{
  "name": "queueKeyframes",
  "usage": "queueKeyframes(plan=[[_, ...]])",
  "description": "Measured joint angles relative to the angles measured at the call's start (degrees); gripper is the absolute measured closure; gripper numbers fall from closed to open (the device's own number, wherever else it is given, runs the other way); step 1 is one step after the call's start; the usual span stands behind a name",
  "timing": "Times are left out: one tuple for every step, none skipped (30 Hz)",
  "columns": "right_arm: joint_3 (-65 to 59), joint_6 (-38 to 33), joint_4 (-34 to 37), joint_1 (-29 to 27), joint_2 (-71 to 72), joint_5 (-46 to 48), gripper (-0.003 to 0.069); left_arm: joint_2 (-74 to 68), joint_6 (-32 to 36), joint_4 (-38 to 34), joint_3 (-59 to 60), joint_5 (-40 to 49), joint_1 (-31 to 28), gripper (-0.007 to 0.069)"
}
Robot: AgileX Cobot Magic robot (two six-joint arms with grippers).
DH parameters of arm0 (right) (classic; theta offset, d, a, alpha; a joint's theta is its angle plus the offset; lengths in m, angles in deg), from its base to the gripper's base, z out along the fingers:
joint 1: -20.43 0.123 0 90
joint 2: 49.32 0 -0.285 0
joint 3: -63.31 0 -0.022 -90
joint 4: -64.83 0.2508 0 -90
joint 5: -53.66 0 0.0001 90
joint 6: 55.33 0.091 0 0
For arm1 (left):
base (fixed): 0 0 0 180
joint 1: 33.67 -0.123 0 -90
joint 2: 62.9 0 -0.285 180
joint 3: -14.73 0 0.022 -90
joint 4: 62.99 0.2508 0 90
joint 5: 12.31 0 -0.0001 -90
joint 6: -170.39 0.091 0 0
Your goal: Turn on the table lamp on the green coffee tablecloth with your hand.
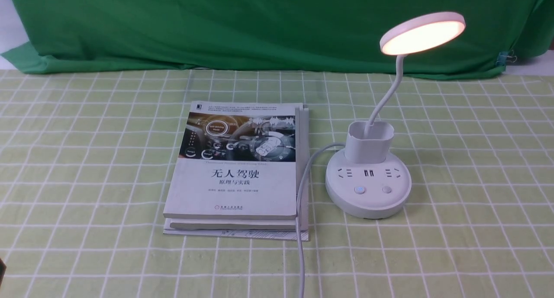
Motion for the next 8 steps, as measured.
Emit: queueKeyframes(plan=[[0.0, 0.0, 0.0, 0.0, 0.0, 0.0, 0.0610, 0.0, 0.0, 0.0, 0.0, 0.0, 0.0, 0.0622], [0.0, 0.0, 0.0, 0.0, 0.0, 0.0, 0.0609, 0.0, 0.0, 0.0, 0.0, 0.0, 0.0, 0.0622], [0.0, 0.0, 0.0, 0.0, 0.0, 0.0, 0.0609, 0.0, 0.0, 0.0, 0.0, 0.0, 0.0, 0.0622], [0.0, 0.0, 0.0, 0.0, 0.0, 0.0, 0.0605, 0.0, 0.0, 0.0, 0.0, 0.0, 0.0, 0.0622], [0.0, 0.0, 0.0, 0.0, 0.0, 0.0, 0.0601, 0.0, 0.0, 0.0, 0.0, 0.0, 0.0, 0.0622], [0.0, 0.0, 0.0, 0.0, 0.0, 0.0, 0.0599, 0.0, 0.0, 0.0, 0.0, 0.0, 0.0, 0.0622], [0.0, 0.0, 0.0, 0.0, 0.0, 0.0, 0.0596, 0.0, 0.0, 0.0, 0.0, 0.0, 0.0, 0.0622], [0.0, 0.0, 0.0, 0.0, 0.0, 0.0, 0.0591, 0.0, 0.0, 0.0, 0.0, 0.0, 0.0, 0.0622]])
